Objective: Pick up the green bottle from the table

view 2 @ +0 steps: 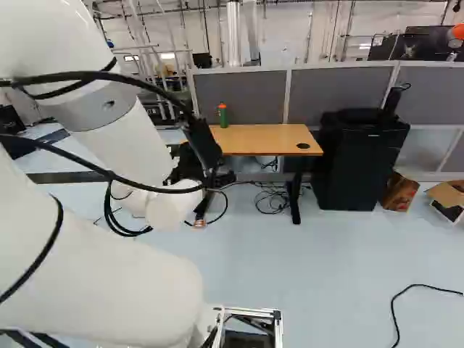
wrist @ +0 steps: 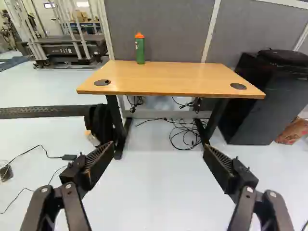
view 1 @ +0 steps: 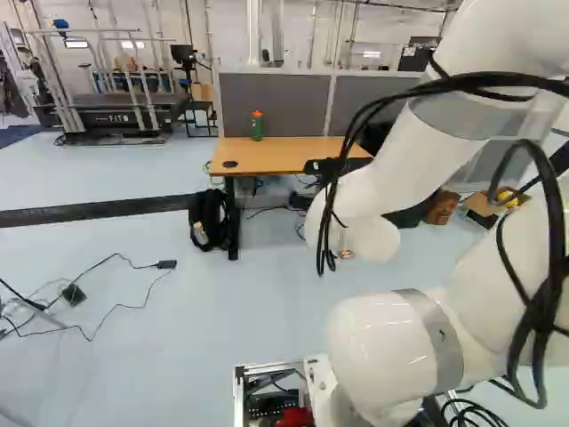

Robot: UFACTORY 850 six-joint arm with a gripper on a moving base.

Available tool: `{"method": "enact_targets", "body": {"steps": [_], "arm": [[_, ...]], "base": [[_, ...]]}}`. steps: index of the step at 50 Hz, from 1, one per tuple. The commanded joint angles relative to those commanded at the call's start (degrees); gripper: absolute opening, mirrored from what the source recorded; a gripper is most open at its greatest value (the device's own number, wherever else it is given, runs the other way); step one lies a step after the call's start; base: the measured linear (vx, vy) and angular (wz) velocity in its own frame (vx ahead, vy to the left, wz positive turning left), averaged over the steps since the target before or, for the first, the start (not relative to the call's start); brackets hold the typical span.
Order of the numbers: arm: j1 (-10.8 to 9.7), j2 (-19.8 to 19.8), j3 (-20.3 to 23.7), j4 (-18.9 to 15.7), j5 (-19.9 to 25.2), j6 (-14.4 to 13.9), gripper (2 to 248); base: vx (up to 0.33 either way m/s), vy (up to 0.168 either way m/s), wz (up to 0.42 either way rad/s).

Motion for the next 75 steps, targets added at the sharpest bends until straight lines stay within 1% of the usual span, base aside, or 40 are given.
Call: {"method": "enact_targets", "body": {"steps": [75], "arm": [[0.0,0.0,0.0,0.0,0.0,0.0,247]], "base": [[0.0,0.0,0.0]]}}
